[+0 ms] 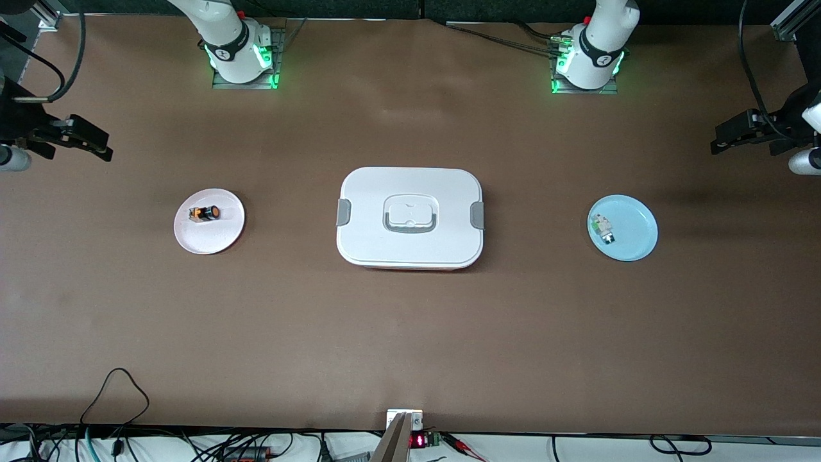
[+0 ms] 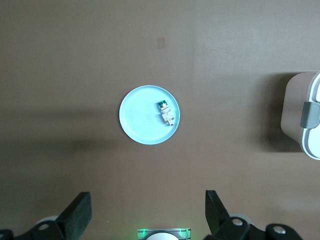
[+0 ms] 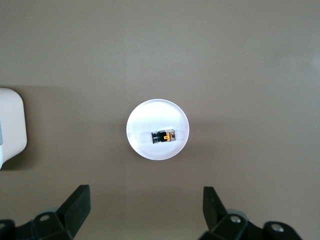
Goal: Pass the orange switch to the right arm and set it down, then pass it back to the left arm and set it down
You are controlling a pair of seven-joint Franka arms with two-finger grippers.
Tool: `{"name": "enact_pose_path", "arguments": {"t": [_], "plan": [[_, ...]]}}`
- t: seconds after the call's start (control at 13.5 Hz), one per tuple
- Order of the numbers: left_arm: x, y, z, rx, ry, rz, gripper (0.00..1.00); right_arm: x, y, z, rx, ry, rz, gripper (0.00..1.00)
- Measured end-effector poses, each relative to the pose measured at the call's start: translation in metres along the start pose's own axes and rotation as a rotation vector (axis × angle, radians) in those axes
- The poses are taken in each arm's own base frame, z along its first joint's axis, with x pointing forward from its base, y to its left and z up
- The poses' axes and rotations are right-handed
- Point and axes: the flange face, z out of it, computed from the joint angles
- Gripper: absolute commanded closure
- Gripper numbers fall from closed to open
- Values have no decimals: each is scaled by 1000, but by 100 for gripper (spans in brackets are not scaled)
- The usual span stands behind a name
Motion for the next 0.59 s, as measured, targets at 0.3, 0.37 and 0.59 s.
{"name": "enact_pose_path", "arguments": {"t": [0.3, 0.37, 0.59], "plan": [[-1, -1, -1, 0, 2, -1, 0, 11, -4, 23, -12, -41, -6, 0], [-1, -1, -1, 0, 3, -2, 0, 16, -5, 32, -14, -53, -6, 0], [-1, -4, -2, -1, 4, -6, 0, 35, -7, 65, -18, -80, -8, 0]]}}
